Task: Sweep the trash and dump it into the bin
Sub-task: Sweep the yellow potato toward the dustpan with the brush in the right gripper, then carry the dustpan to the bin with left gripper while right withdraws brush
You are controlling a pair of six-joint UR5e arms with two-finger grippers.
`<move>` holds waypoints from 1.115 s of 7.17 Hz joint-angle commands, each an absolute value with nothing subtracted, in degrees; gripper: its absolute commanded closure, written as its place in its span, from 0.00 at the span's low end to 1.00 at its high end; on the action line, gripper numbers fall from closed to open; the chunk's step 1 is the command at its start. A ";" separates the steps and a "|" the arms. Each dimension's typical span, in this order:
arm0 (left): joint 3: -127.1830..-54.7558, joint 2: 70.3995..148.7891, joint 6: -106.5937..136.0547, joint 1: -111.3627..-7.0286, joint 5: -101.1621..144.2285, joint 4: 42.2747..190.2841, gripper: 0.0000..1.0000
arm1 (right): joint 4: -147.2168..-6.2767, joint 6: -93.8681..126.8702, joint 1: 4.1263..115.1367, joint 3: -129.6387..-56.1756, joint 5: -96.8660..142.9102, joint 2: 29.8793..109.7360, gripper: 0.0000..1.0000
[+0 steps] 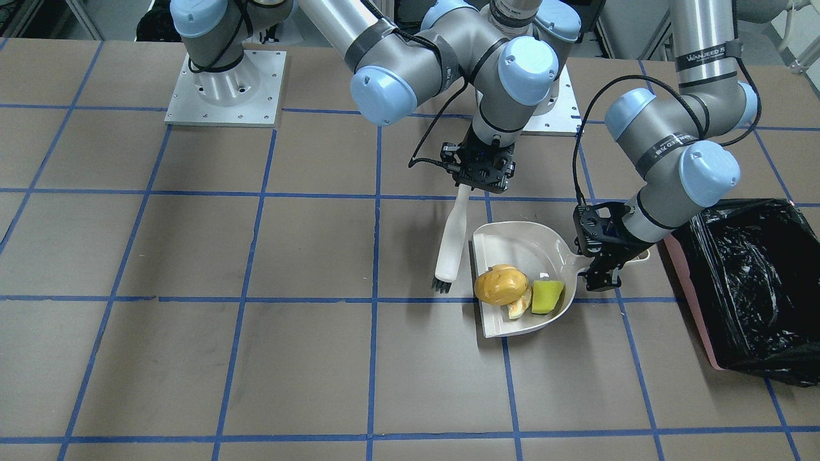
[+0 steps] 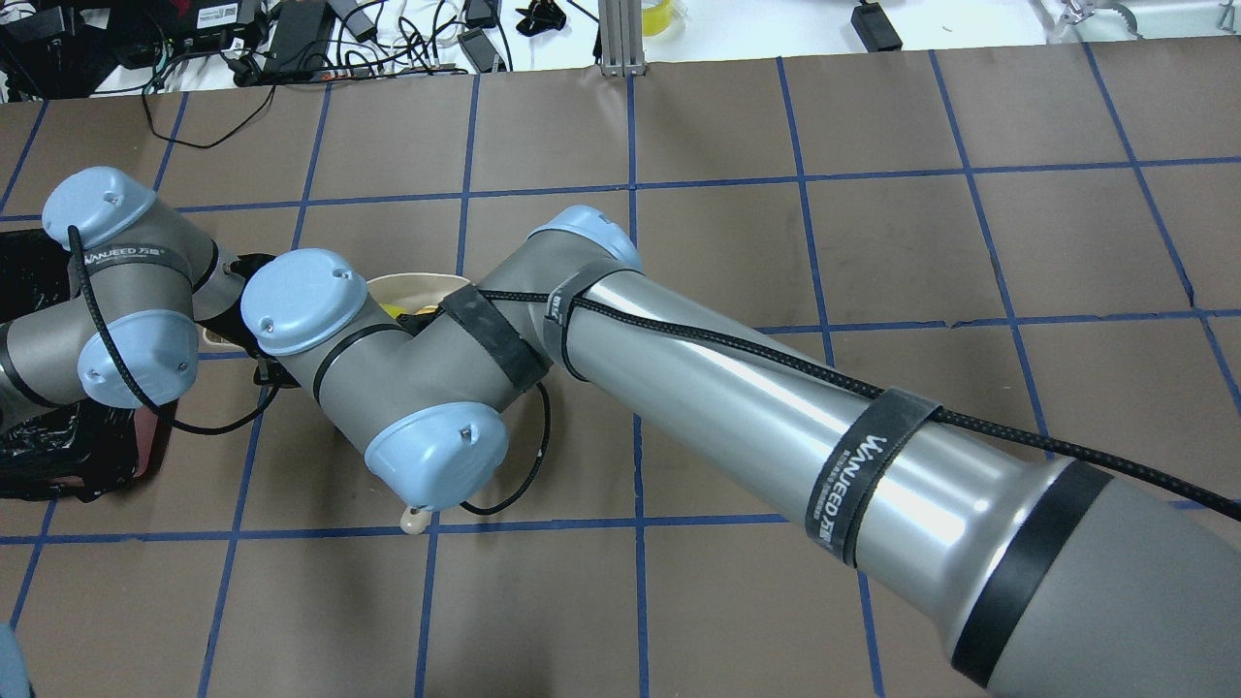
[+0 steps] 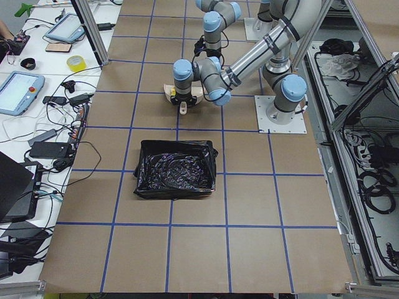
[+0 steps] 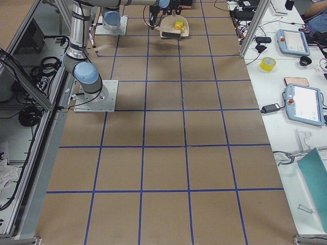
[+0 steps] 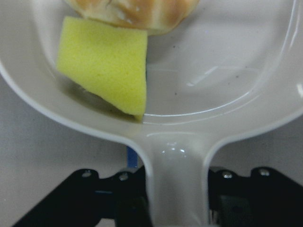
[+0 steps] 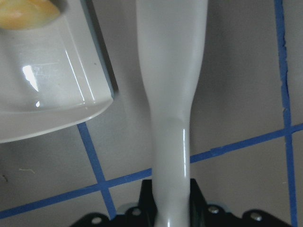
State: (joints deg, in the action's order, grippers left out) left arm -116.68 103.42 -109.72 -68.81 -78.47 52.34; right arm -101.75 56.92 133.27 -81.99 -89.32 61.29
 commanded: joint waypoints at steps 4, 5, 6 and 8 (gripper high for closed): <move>-109.12 102.48 -109.60 -56.72 -69.17 64.80 1.00 | -96.68 32.14 120.71 -89.97 -96.42 71.34 1.00; -102.55 102.13 -109.60 -54.17 -69.17 73.04 1.00 | -97.46 27.03 116.93 -92.26 -96.42 73.28 1.00; -96.48 102.04 -109.08 -50.57 -69.26 80.00 1.00 | -97.21 20.89 112.63 -93.24 -97.46 75.91 1.00; -90.37 102.22 -109.07 -40.31 -69.61 88.65 1.00 | -97.21 12.17 104.72 -93.95 -97.65 78.04 1.00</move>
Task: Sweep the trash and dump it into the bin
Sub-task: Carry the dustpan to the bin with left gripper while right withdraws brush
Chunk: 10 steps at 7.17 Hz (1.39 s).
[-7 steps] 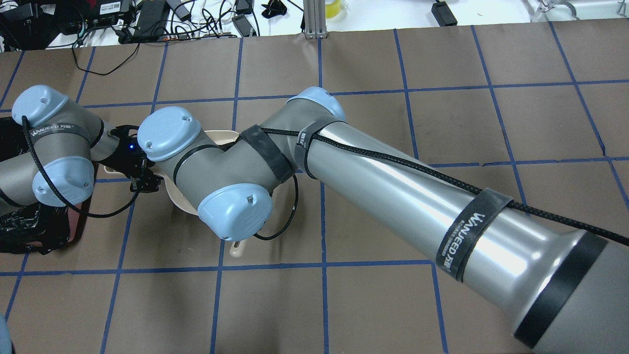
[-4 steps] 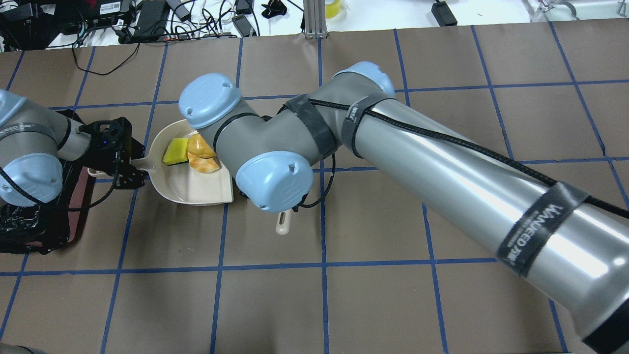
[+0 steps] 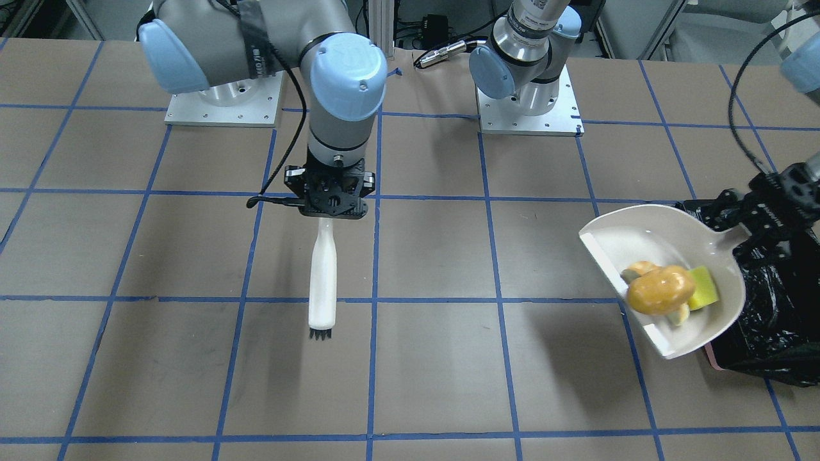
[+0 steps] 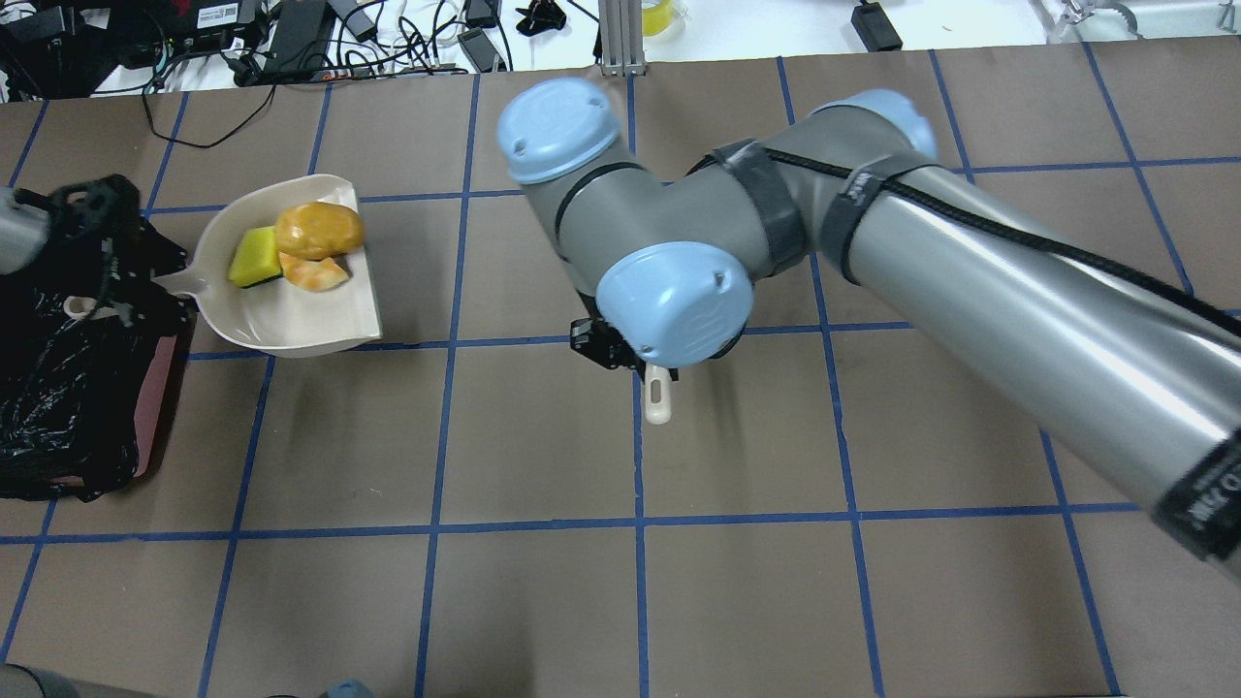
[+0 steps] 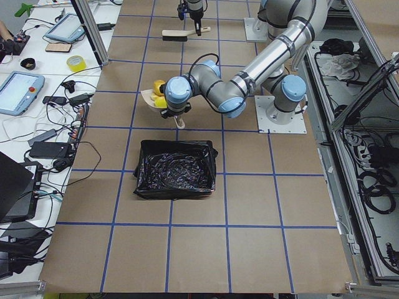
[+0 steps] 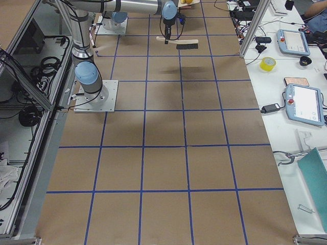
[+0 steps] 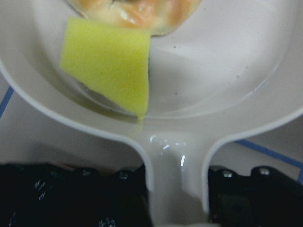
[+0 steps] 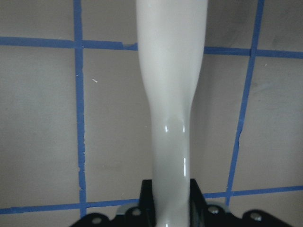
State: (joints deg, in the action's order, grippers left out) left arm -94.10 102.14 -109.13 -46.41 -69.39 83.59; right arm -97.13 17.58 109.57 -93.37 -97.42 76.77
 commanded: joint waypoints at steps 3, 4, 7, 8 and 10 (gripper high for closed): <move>-88.51 103.80 -108.38 -28.07 -75.65 88.24 1.00 | -98.08 -0.48 94.17 -94.04 -97.56 78.31 1.00; -87.81 103.71 -107.24 -25.60 -77.33 88.24 1.00 | -98.26 -5.66 89.61 -94.39 -96.95 78.31 1.00; -84.12 104.15 -107.14 -23.47 -89.25 87.98 1.00 | -108.23 -17.28 79.67 -99.64 -96.68 77.88 1.00; -83.76 104.41 -107.05 -24.68 -94.17 85.11 1.00 | -113.59 -22.10 76.67 -102.71 -96.42 77.44 1.00; -82.80 104.24 -107.92 -33.96 -108.02 80.36 1.00 | -115.14 -25.05 72.09 -104.50 -96.42 76.99 1.00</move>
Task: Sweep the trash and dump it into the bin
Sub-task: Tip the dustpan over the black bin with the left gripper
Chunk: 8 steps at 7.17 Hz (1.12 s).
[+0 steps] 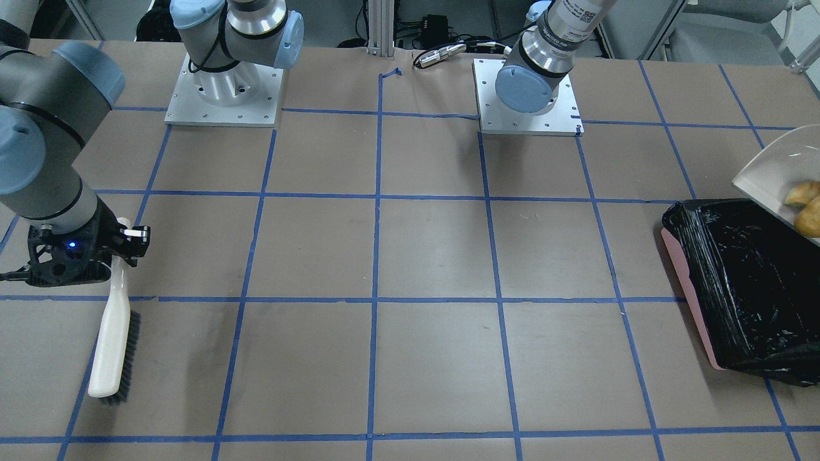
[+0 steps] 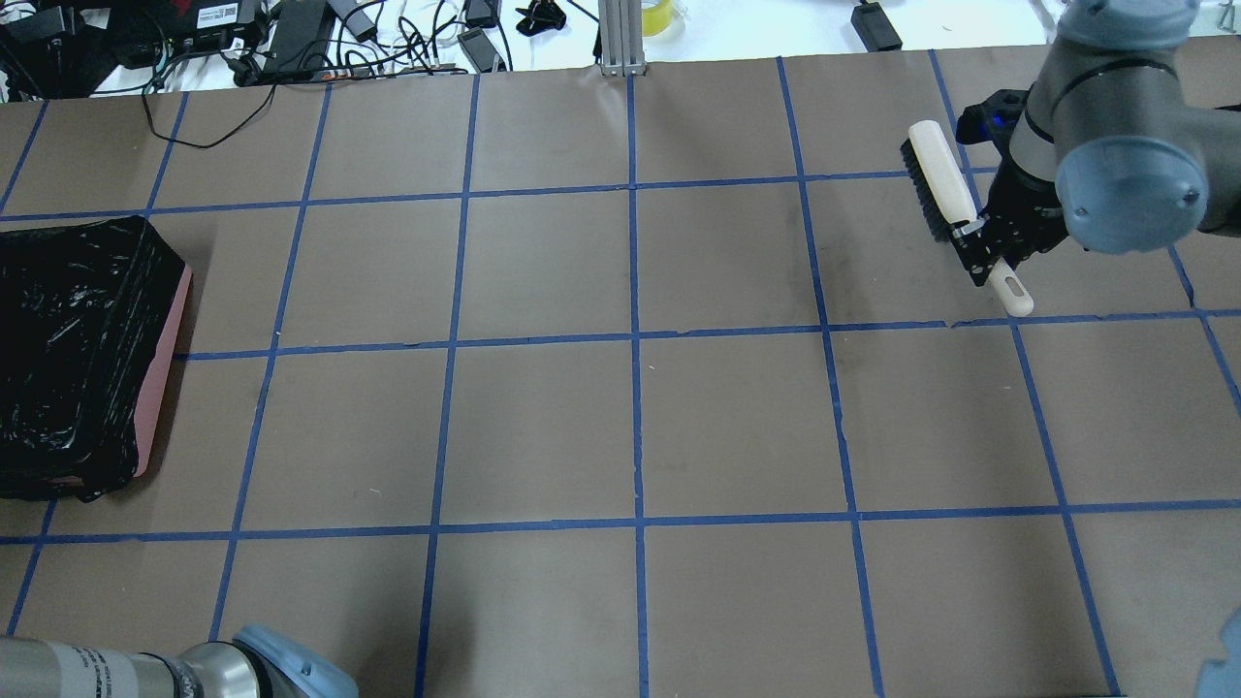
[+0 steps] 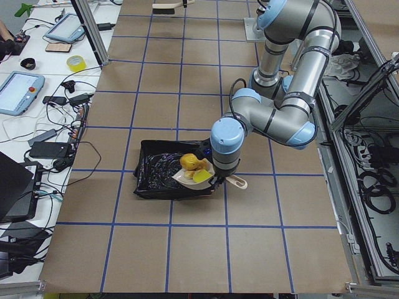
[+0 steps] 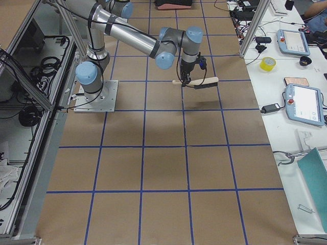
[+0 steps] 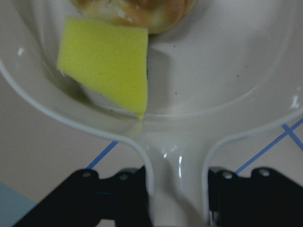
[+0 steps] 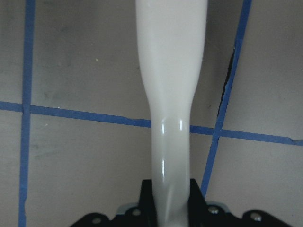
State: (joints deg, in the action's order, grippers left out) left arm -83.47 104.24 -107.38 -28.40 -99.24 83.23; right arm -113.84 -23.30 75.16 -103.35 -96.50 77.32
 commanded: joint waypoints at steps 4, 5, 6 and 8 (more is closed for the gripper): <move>-83.14 105.73 -111.53 -39.89 -119.49 73.13 1.00 | -117.69 -19.95 71.28 -103.97 -96.15 72.52 1.00; -83.14 105.82 -111.62 -42.34 -124.40 71.82 1.00 | -117.77 -19.86 71.19 -103.89 -96.15 71.55 1.00; -83.75 105.82 -111.36 -44.63 -129.76 71.89 1.00 | -117.77 -19.86 71.10 -103.97 -96.24 71.20 1.00; -84.81 105.73 -111.09 -49.03 -136.57 68.49 1.00 | -117.77 -19.25 71.10 -103.80 -96.68 70.40 1.00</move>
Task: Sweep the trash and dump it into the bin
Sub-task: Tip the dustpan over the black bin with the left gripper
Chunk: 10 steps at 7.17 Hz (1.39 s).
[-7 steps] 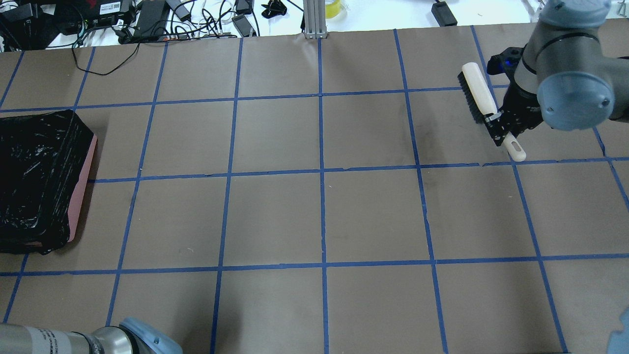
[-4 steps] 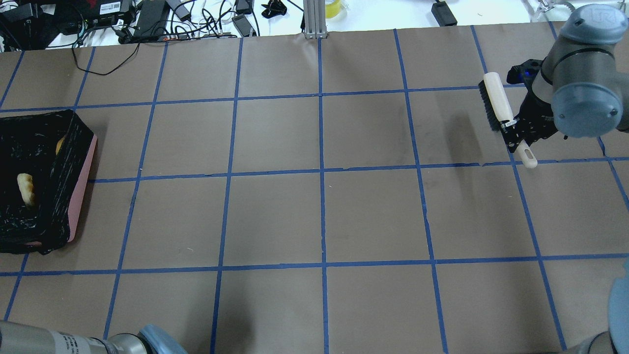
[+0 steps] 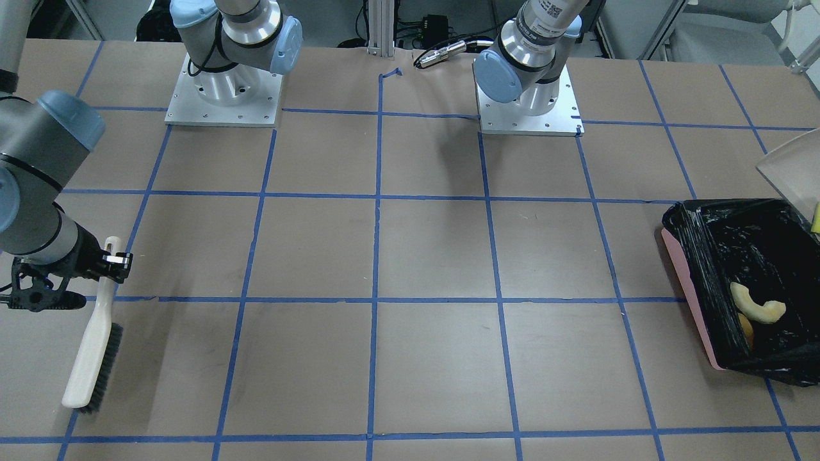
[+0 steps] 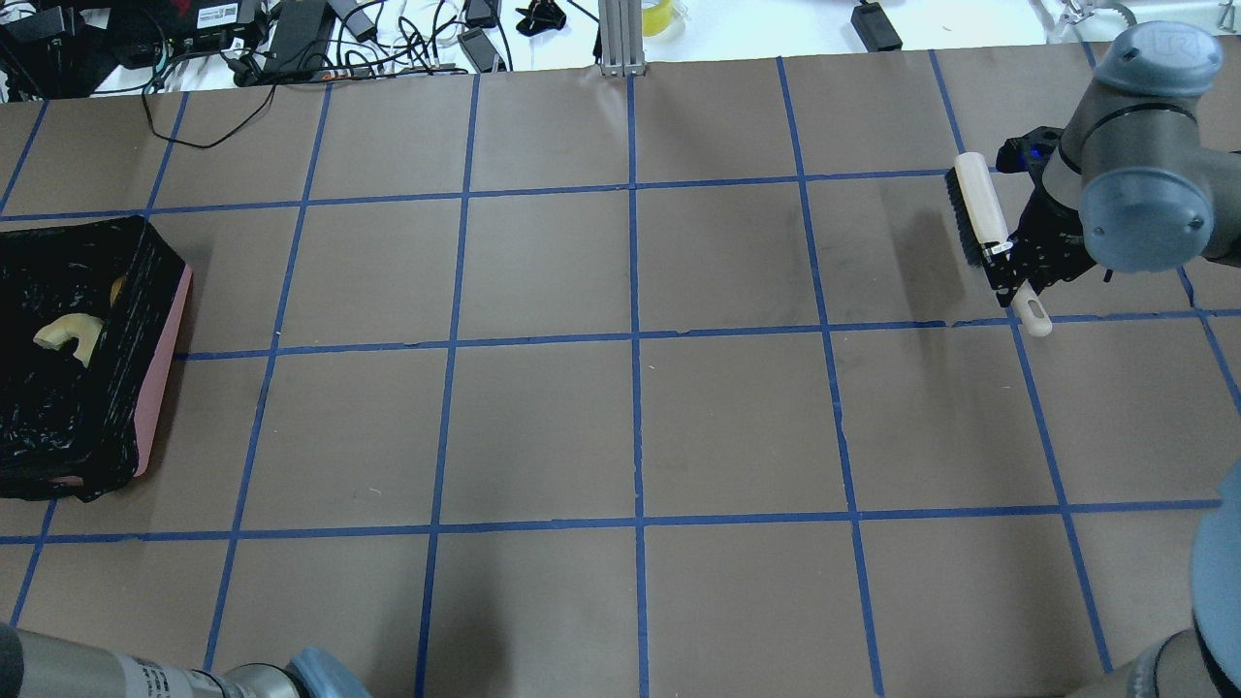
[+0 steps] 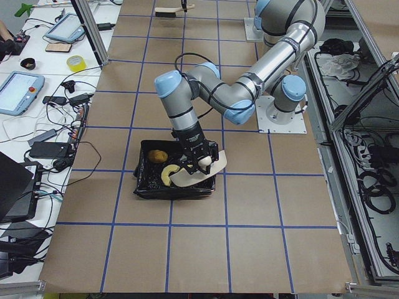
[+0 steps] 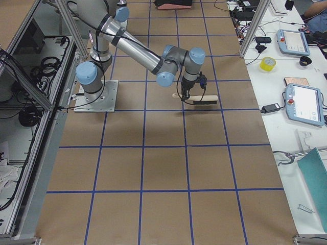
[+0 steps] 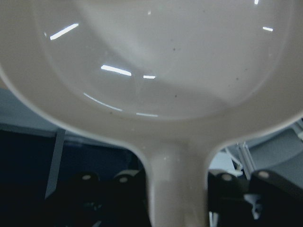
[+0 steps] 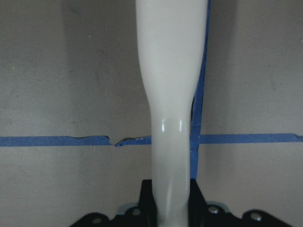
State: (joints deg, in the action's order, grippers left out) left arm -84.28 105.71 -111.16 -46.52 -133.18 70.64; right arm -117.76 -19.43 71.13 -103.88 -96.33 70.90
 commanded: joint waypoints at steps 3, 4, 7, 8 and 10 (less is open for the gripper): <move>-87.53 105.47 -111.18 -49.57 -137.80 63.82 1.00 | -117.77 -18.90 71.10 -103.71 -96.42 70.14 1.00; -87.54 105.73 -111.27 -49.66 -137.99 62.07 1.00 | -117.86 -18.72 71.10 -103.71 -96.33 69.88 1.00; -86.75 104.94 -116.35 -44.51 -116.30 62.14 1.00 | -117.77 -18.72 71.10 -103.62 -96.59 69.96 0.21; -86.75 104.68 -116.80 -40.82 -109.14 63.01 1.00 | -117.77 -18.63 71.10 -103.62 -96.77 70.05 0.19; -86.66 103.27 -117.15 -34.31 -92.54 69.06 1.00 | -117.69 -18.02 71.10 -103.54 -96.86 70.58 0.14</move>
State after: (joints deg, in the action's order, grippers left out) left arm -86.67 103.87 -116.75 -38.28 -102.45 66.07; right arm -117.75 -18.52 71.10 -103.57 -96.80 70.35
